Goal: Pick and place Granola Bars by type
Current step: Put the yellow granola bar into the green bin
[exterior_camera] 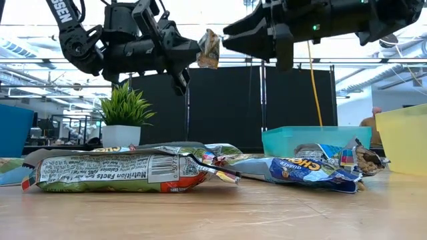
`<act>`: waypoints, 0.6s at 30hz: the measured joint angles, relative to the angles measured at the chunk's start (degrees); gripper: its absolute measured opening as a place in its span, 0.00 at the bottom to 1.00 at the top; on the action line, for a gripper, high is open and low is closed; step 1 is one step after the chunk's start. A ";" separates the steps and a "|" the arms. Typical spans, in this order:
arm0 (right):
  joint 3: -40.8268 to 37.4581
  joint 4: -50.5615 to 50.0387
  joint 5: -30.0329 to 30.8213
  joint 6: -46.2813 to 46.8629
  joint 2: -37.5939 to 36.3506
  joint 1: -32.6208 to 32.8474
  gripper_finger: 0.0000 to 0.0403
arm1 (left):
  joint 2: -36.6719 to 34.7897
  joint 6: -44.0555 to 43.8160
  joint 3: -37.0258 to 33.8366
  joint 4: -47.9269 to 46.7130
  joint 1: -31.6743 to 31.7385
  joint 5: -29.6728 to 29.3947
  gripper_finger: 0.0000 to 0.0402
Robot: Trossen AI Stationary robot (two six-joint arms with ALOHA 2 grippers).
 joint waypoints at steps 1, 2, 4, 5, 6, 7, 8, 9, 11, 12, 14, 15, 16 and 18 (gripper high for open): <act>0.01 0.57 -0.07 -0.56 0.00 0.20 0.57 | 0.00 0.03 0.00 0.00 0.18 -0.05 0.01; 0.04 0.80 -0.28 -0.80 -0.03 0.34 0.57 | -0.02 0.16 0.00 0.05 0.36 -0.18 0.01; 0.04 0.87 -1.58 -0.67 -0.04 0.36 0.56 | -0.02 0.18 0.00 0.04 0.65 -0.56 0.01; 0.04 0.87 -1.66 -0.40 -0.02 0.36 0.56 | -0.02 0.06 0.00 0.03 0.80 -0.85 0.01; 0.04 0.91 -1.70 -0.40 -0.02 0.36 0.56 | -0.02 -0.05 0.00 0.04 0.96 -1.15 0.01; 0.04 1.07 -1.77 -0.40 -0.02 0.36 0.56 | -0.02 -0.19 0.00 -0.11 1.08 -1.55 0.01; 0.04 1.08 -1.79 -0.38 -0.02 0.36 0.57 | -0.04 -0.23 0.02 -0.58 1.10 -2.08 0.01; 0.04 1.06 -1.83 -0.34 -0.02 0.19 0.57 | -0.04 -0.20 0.02 -1.12 1.11 -2.52 0.01; 0.04 1.08 -2.44 -0.25 0.16 -0.53 0.57 | -0.04 -0.22 0.02 -1.62 1.10 -2.92 0.01; 0.05 1.37 -3.24 -0.19 0.65 -1.08 0.56 | -0.04 -0.46 0.02 -1.59 1.10 -2.97 0.01; 0.07 0.95 -4.11 -0.21 1.65 -2.04 0.56 | -0.04 -0.90 0.08 -1.57 1.06 -2.94 0.01; 0.07 1.11 -4.68 -0.21 2.51 -2.62 0.56 | -0.04 -1.10 0.14 -1.58 0.98 -2.93 0.01; 0.07 1.30 -4.78 -0.35 3.23 -3.02 0.56 | -0.04 -1.44 0.17 -1.62 0.96 -2.96 0.01; 0.07 2.45 -4.80 -0.68 4.77 -3.55 0.57 | -0.04 -2.04 0.17 -1.75 0.99 -3.05 0.01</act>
